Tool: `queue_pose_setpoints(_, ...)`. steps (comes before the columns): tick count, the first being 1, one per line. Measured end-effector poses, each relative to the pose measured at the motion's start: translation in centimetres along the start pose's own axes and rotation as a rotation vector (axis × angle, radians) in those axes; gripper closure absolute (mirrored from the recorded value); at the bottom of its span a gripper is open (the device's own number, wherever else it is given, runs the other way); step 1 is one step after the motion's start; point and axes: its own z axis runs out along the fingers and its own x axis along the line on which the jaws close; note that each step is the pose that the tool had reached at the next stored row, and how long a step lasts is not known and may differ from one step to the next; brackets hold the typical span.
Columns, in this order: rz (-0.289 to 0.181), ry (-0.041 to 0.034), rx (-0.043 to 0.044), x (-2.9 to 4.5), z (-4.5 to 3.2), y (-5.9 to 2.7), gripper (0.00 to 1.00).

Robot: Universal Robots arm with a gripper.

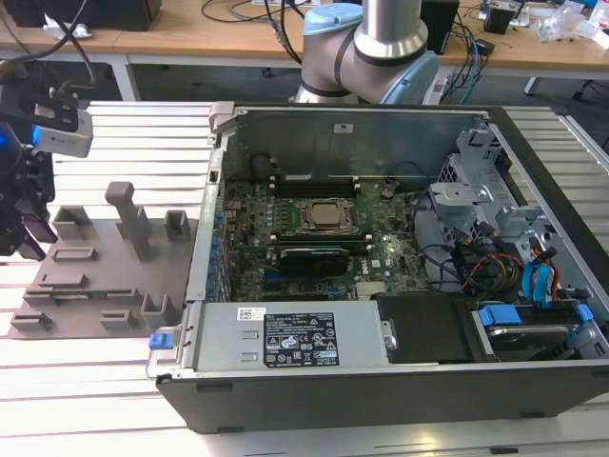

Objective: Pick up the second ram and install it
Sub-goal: 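Pick up the second ram and move it above second insertion slot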

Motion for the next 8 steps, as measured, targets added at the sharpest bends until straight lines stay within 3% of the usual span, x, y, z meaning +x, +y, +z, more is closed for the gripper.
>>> queue_pose_setpoints(8,0.0,0.0,0.0,0.03,1.05,-0.04,0.7)
